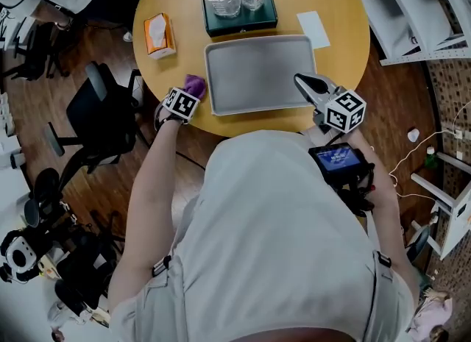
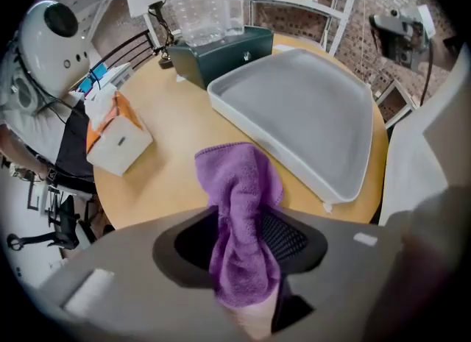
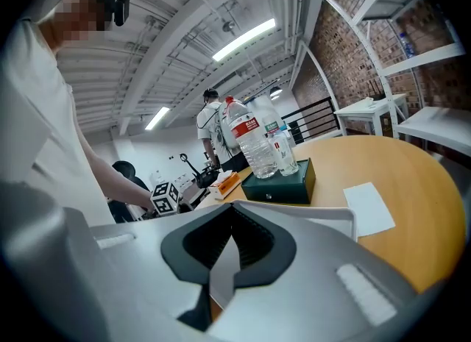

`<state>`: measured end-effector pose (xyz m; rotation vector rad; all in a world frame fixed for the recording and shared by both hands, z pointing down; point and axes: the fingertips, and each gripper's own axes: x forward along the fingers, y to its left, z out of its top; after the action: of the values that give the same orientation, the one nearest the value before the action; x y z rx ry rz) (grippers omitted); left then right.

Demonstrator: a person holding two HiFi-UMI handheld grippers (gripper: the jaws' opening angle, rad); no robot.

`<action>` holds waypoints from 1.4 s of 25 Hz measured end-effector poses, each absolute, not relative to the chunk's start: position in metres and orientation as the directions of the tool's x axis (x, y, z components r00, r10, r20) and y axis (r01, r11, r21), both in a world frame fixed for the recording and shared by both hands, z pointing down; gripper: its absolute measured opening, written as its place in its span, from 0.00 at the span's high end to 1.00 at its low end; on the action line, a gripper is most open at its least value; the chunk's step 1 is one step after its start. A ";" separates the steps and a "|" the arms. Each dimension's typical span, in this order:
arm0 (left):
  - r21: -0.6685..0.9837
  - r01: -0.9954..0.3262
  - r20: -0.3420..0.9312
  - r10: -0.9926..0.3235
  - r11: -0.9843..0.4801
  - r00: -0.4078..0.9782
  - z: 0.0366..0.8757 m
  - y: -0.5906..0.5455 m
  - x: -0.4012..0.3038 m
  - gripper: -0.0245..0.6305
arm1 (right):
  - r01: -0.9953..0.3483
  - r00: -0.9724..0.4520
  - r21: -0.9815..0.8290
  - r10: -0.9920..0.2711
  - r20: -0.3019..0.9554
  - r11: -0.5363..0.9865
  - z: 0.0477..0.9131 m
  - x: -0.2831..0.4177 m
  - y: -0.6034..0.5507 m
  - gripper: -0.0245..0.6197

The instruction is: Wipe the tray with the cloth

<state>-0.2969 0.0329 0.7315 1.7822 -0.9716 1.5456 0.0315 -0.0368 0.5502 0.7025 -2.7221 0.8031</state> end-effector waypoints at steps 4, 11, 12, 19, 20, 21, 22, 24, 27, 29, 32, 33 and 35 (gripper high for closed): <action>-0.048 -0.847 0.940 -0.310 -0.530 0.141 0.681 0.019 -0.282 0.63 | -0.494 -0.866 -0.443 -0.377 0.328 0.748 0.546 0.026 -0.041 0.96; 0.239 -0.811 0.550 -0.613 -0.534 0.567 0.554 0.004 -0.173 0.96 | -0.481 -0.865 -0.381 -0.359 0.350 0.790 0.544 0.016 -0.044 0.96; 0.251 -0.795 0.480 -0.642 -0.552 0.598 0.538 0.002 -0.162 0.96 | -0.472 -0.870 -0.372 -0.355 0.342 0.799 0.540 0.015 -0.045 0.96; 0.264 -0.772 0.316 -0.704 -0.578 0.636 0.497 -0.007 -0.136 0.96 | -0.455 -0.881 -0.307 -0.372 0.292 0.836 0.513 0.017 -0.057 0.96; 0.267 -0.779 0.321 -0.710 -0.567 0.627 0.500 -0.007 -0.137 0.96 | -0.450 -0.883 -0.309 -0.367 0.291 0.838 0.513 0.016 -0.056 0.96; 0.273 -0.787 0.322 -0.718 -0.554 0.617 0.502 -0.006 -0.138 0.96 | -0.445 -0.886 -0.312 -0.362 0.290 0.840 0.514 0.016 -0.054 0.96; 0.283 -0.793 0.320 -0.726 -0.539 0.608 0.503 -0.006 -0.140 0.96 | -0.440 -0.888 -0.315 -0.356 0.290 0.841 0.515 0.016 -0.052 0.96; 0.302 -0.804 0.316 -0.742 -0.513 0.592 0.506 -0.005 -0.143 0.96 | -0.431 -0.892 -0.322 -0.346 0.290 0.843 0.517 0.015 -0.050 0.96; 0.310 -0.811 0.324 -0.747 -0.496 0.580 0.508 -0.003 -0.142 0.96 | -0.423 -0.896 -0.328 -0.336 0.290 0.845 0.518 0.016 -0.048 0.96; 0.308 -0.810 0.327 -0.745 -0.498 0.582 0.508 -0.002 -0.139 0.96 | -0.421 -0.898 -0.333 -0.333 0.289 0.844 0.517 0.019 -0.048 0.96; 0.304 -0.808 0.319 -0.745 -0.505 0.586 0.505 -0.003 -0.133 0.96 | -0.423 -0.899 -0.352 -0.338 0.278 0.835 0.515 0.025 -0.050 0.96; 0.303 -0.807 0.316 -0.746 -0.507 0.587 0.504 -0.003 -0.131 0.96 | -0.423 -0.900 -0.357 -0.340 0.274 0.833 0.515 0.026 -0.050 0.96; 0.304 -0.807 0.313 -0.747 -0.507 0.587 0.504 -0.004 -0.128 0.96 | -0.423 -0.900 -0.361 -0.340 0.272 0.831 0.516 0.027 -0.050 0.96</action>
<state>-0.1281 -0.0042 0.5037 2.4029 -1.2465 0.1961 0.0269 -0.0496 0.5158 0.5938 -2.8157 0.6232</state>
